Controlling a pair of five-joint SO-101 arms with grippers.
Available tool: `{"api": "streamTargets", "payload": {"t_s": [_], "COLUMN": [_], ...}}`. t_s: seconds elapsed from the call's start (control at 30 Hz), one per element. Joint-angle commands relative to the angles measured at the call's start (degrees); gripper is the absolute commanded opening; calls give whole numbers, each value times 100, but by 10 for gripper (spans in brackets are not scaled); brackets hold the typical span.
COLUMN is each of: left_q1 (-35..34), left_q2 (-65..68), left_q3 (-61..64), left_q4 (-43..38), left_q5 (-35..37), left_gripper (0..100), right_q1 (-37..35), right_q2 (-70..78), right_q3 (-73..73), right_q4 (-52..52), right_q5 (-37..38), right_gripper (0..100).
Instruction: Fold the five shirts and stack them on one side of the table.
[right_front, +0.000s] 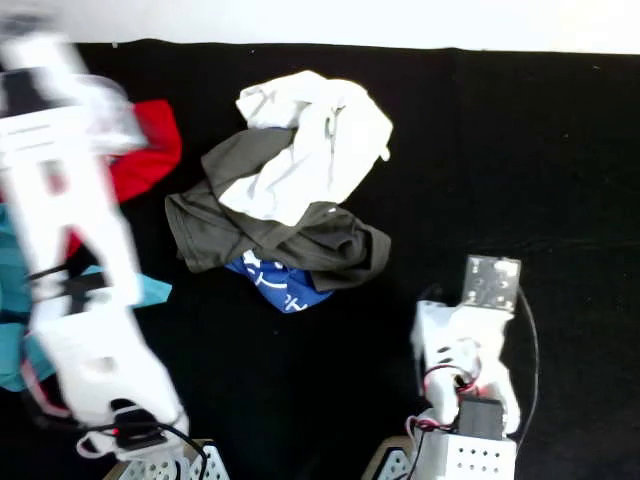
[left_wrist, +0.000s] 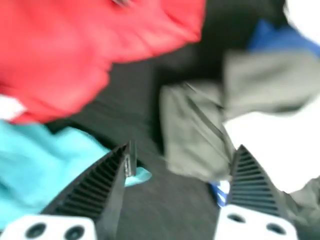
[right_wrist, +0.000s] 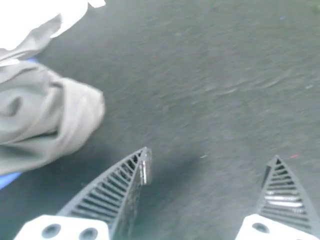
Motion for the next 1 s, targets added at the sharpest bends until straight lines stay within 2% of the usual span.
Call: {"api": "streamTargets", "payload": {"t_s": [0.0,0.07,0.17,0.3,0.4,0.53,0.6,0.67,0.73,0.83,0.97], "left_q1": [804,1130,1402,1446,1385,1358,1270,1182,1051,743,22], "left_q2": [-233,-224,-215,92,602,1182,1376,1437,1437,1437,1429], "left_q3": [681,1138,1763,2387,2422,2088,1877,1684,1473,1024,-163], "left_q4": [-9,-185,-862,-1846,-2110,-2084,-2066,-1916,-1758,-1398,-686], "left_q5": [457,501,501,501,501,466,466,466,466,466,466], "left_gripper": [351,351,351,351,351,345,296,185,20,18,8], "right_q1": [576,840,1007,1007,1007,1007,998,989,980,980,980], "right_q2": [4,13,13,22,224,1473,2308,3152,3899,4787,5464], "right_q3": [-145,-585,-1341,-2290,-3020,-4268,-5147,-6097,-6993,-8004,-8567], "right_q4": [-145,-75,277,787,1130,1552,1754,2035,2308,2545,2580], "right_q5": [466,695,1099,1398,1477,1459,1415,1055,589,123,-220], "right_gripper": [348,349,349,350,376,397,397,397,397,397,397]}}
